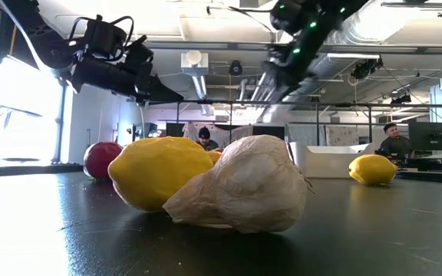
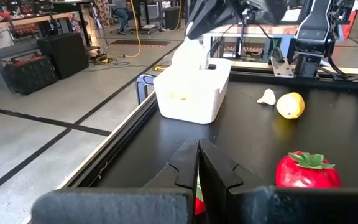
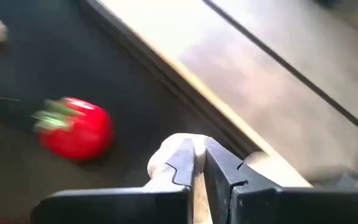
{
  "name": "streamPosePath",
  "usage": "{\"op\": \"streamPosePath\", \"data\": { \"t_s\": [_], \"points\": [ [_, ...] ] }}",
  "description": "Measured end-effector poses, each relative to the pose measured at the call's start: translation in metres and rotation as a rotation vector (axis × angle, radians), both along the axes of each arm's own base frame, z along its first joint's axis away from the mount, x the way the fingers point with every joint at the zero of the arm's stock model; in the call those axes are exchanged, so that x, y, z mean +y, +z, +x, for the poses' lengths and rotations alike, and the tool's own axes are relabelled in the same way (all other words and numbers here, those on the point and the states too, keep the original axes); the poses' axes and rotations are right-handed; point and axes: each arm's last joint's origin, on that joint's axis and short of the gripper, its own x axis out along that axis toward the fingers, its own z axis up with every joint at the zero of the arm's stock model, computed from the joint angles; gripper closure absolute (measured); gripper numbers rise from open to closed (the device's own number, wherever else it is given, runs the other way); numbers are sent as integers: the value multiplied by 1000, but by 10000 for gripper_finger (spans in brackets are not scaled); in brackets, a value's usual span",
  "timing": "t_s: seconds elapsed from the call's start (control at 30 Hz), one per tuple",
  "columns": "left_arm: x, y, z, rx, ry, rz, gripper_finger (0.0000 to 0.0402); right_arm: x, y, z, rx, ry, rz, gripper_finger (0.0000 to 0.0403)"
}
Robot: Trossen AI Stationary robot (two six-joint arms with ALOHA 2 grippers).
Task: Sort produce into baskets
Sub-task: Put the garlic into the white bin
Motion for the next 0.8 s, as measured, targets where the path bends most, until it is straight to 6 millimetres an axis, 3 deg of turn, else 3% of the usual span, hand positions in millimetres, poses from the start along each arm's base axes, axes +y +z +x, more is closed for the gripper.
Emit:
{"op": "streamPosePath", "data": {
  "t_s": [0.13,0.27,0.57,0.8],
  "points": [
    [0,0,0,-2,0,1,401,2,10,-31,84,-172,18,399],
    [0,0,0,-3,0,2,401,-2,6,-45,133,-246,57,400],
    [0,0,0,0,-1,8,401,-14,-53,-61,102,-264,177,402],
    [0,0,0,4,-4,16,401,-21,-82,-74,65,-296,188,402]
  ]
}}
